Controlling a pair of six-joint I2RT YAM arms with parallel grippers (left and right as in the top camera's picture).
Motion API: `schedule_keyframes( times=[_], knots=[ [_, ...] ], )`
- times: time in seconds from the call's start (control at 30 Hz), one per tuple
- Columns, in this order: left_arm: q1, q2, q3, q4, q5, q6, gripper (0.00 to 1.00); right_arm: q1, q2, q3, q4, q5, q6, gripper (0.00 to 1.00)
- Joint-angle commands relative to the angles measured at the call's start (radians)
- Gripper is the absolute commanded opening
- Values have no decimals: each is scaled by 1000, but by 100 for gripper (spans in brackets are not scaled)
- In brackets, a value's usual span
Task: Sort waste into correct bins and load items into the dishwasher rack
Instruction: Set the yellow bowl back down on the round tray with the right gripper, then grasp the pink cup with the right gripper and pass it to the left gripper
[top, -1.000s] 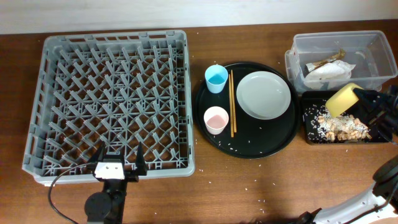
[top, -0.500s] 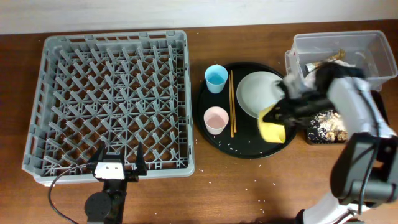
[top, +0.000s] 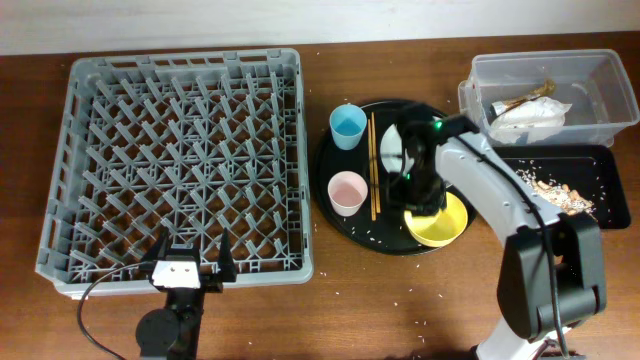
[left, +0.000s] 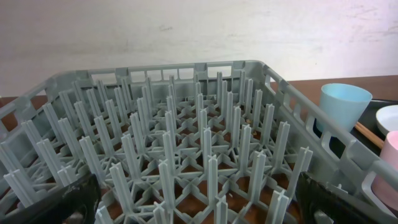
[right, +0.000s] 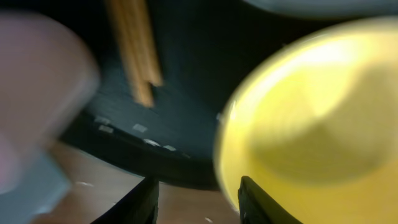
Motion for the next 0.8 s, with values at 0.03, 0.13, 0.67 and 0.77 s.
schedule_keyframes(
  times=[0.03,0.13,0.67,0.77],
  knots=[
    [6,-5,-3,-5,0,15,100,0,-11,180,14,-109,-37,67],
    [6,-5,-3,-5,0,15,100,42,45,143,99,-100,-25,67],
    [6,-5,-3,-5,0,15,100,-11,-32,167,51,-232,-139,4],
    [6,-5,-3,3,1,15,100,-93,-176,167,-11,-271,-151,4]
  ],
)
